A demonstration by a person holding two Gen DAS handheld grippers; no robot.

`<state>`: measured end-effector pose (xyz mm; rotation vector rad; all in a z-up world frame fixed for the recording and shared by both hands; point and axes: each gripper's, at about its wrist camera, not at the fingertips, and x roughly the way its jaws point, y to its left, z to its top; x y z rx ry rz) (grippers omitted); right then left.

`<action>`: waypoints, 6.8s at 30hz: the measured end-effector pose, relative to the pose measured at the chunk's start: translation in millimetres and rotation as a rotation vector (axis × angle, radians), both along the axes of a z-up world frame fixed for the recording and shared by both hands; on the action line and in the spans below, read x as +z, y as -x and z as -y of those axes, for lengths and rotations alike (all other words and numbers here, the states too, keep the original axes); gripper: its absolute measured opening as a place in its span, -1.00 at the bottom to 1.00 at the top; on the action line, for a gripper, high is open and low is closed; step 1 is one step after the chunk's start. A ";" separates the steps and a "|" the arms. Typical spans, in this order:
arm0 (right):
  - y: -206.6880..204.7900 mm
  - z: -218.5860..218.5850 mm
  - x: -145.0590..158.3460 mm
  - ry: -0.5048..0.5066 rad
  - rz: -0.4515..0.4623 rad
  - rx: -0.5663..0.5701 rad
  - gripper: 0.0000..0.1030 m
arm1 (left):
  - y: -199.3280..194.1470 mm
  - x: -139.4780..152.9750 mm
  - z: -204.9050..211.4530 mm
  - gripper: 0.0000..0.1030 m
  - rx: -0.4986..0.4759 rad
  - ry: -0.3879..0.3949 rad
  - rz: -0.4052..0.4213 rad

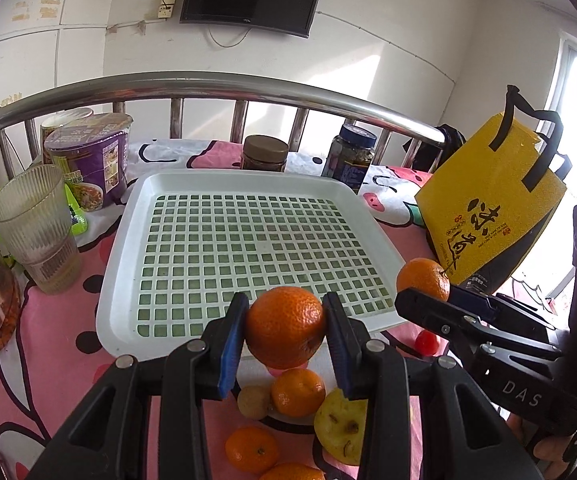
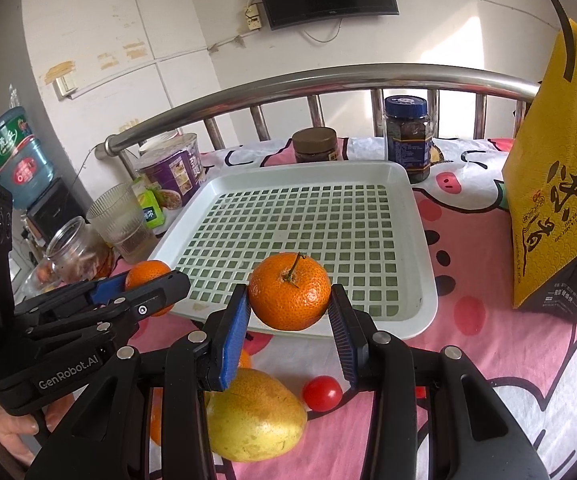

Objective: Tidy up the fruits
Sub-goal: 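Carry both fruits over the white grid tray and open both tools to release them, then withdraw both open tools from the tray back toward the remaining fruit, then grasp the small brown kiwi with the left tool while the right tool grasps the yellow pear, then carry the kiwi and pear into the white tray and open both tools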

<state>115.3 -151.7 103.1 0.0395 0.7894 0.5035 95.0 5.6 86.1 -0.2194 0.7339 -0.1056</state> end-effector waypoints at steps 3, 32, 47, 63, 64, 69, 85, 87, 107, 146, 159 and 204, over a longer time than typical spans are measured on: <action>-8.4 -2.1 -3.0 0.010 -0.006 -0.012 -0.25 | -11.8 -2.8 -3.8 -0.22 0.021 0.009 -0.009; -75.7 -3.4 -53.4 0.101 -0.124 -0.088 -0.25 | -71.4 -56.5 -21.7 -0.22 0.088 -0.010 -0.174; -77.5 -2.2 -65.0 0.135 -0.125 -0.100 0.46 | -69.8 -55.3 -26.0 0.58 0.120 0.000 -0.155; -42.8 26.6 -19.0 -0.045 0.048 -0.173 0.85 | -23.9 17.6 -18.0 0.96 0.154 0.034 0.117; -39.3 28.5 -17.5 -0.055 0.057 -0.176 0.87 | -20.7 21.5 -15.5 0.97 0.149 0.030 0.132; -24.7 33.9 -11.3 -0.071 0.084 -0.174 0.92 | -7.6 35.1 -3.6 0.99 0.121 -0.011 0.177; 9.9 38.8 -13.3 -0.070 0.111 -0.128 0.95 | 35.0 23.3 3.8 0.99 0.102 -0.009 0.158; 13.4 36.9 -13.5 -0.067 0.114 -0.115 0.95 | 40.8 21.2 -0.7 0.99 0.107 -0.011 0.158; 45.1 22.1 -16.7 -0.053 0.129 -0.011 0.95 | 79.2 4.8 -22.4 0.99 0.099 -0.045 0.157; 49.7 -4.3 -66.3 0.003 -0.087 0.113 0.85 | 117.4 -75.6 -101.0 0.42 0.262 -0.054 -0.140; 47.1 -16.4 -77.3 0.031 -0.127 0.150 0.55 | 114.0 -82.1 -98.7 -0.47 0.249 -0.073 -0.149; 47.3 26.5 -36.3 -0.141 -0.035 0.066 0.52 | 59.4 -24.5 -12.2 -0.47 0.024 -0.082 -0.050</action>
